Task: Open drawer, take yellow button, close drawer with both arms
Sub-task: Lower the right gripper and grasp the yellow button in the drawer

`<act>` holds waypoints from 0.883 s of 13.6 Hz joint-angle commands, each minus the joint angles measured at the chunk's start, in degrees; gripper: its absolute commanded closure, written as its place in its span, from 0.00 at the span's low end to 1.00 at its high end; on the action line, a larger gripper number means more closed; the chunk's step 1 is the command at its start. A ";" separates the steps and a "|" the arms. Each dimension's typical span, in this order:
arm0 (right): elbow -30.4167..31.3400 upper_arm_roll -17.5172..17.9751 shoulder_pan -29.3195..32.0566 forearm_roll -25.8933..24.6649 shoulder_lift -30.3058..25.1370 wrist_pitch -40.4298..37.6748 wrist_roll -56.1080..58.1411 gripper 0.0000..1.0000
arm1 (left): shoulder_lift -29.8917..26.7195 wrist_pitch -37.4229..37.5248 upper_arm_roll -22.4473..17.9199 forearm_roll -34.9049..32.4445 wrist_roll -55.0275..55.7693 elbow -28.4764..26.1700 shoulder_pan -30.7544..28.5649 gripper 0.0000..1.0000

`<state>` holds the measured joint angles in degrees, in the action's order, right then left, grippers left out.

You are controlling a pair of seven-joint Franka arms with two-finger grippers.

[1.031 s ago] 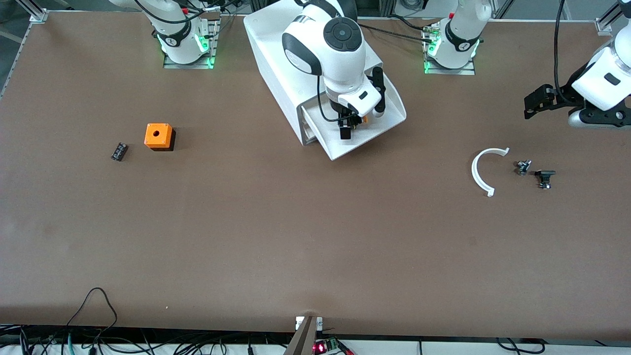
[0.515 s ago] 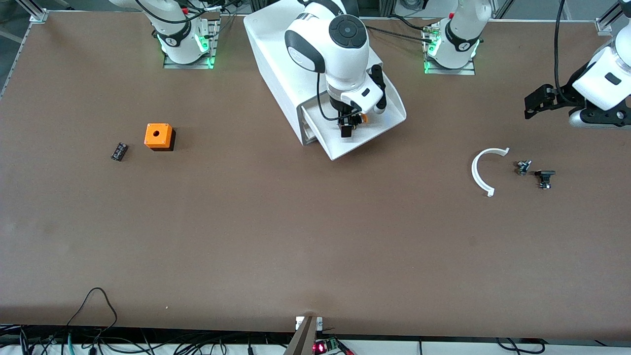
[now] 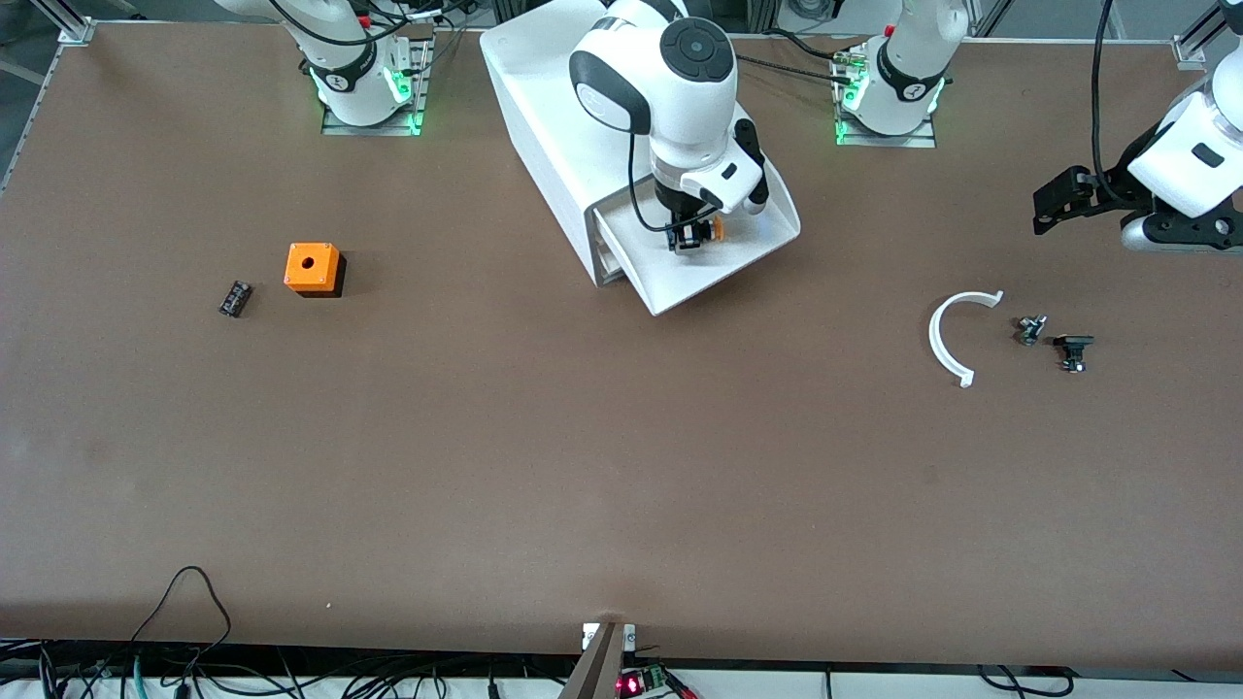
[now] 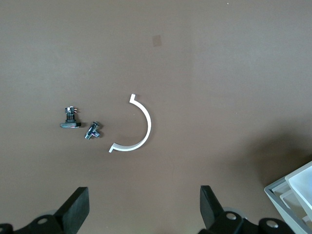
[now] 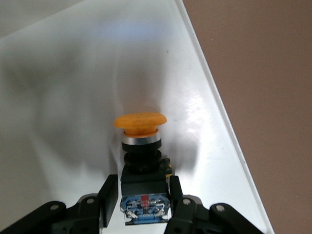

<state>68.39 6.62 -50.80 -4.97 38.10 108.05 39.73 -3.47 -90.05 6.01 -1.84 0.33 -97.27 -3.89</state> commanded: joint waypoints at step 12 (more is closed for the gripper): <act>1.99 -9.25 10.18 1.27 -12.52 -1.45 -18.79 0.74 | 4.78 -3.61 1.36 1.56 1.94 0.25 0.90 0.00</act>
<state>66.38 -1.18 -43.86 -5.53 25.88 104.18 26.43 -1.71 -90.97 6.21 -1.64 0.51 -97.38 -3.72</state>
